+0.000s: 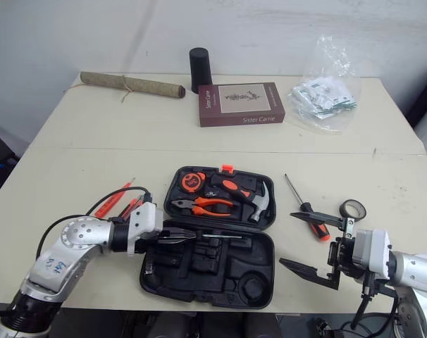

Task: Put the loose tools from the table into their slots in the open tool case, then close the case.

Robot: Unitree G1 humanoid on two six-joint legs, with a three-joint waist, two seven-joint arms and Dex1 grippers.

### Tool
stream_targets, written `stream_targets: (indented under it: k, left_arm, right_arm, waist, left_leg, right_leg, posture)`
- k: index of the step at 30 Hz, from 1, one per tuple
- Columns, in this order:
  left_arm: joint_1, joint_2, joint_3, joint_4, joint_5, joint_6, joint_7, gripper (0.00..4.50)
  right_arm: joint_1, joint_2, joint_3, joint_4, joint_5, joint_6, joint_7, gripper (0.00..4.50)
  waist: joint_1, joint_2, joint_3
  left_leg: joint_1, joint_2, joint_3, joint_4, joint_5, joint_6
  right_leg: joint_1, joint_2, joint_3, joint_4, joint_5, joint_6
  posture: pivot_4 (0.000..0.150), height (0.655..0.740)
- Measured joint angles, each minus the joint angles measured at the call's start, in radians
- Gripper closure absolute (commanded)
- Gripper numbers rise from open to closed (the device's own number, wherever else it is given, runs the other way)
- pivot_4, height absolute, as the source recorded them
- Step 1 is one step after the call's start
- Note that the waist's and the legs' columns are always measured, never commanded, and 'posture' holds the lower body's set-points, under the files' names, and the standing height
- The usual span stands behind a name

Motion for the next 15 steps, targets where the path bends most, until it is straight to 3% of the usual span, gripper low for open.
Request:
stream_targets:
  k: [10,15]
  left_arm:
    - [-0.04,-0.005,-0.049,0.027,0.051,-0.024,0.011,4.48]
    - [-0.065,0.004,-0.082,-0.001,0.053,0.095,0.026,4.48]
  right_arm:
    - [0.007,0.0,0.0,0.0,-0.001,0.0,-0.009,0.0]
    - [0.014,0.008,0.0,0.0,-0.012,-0.002,-0.026,0.0]
  waist:
    - [0.002,0.002,-0.001]
    - [0.002,0.004,-0.005]
  left_leg:
    - [0.002,0.0,0.0,0.0,0.0,0.0]
    - [0.003,0.0,-0.001,0.0,-0.001,0.0]
  right_leg:
    - [0.002,-0.001,0.0,-0.001,0.0,0.0]
    - [0.004,-0.001,0.0,-0.002,0.0,0.0]
  posture:
    - [0.15,0.74]
    - [0.15,0.74]
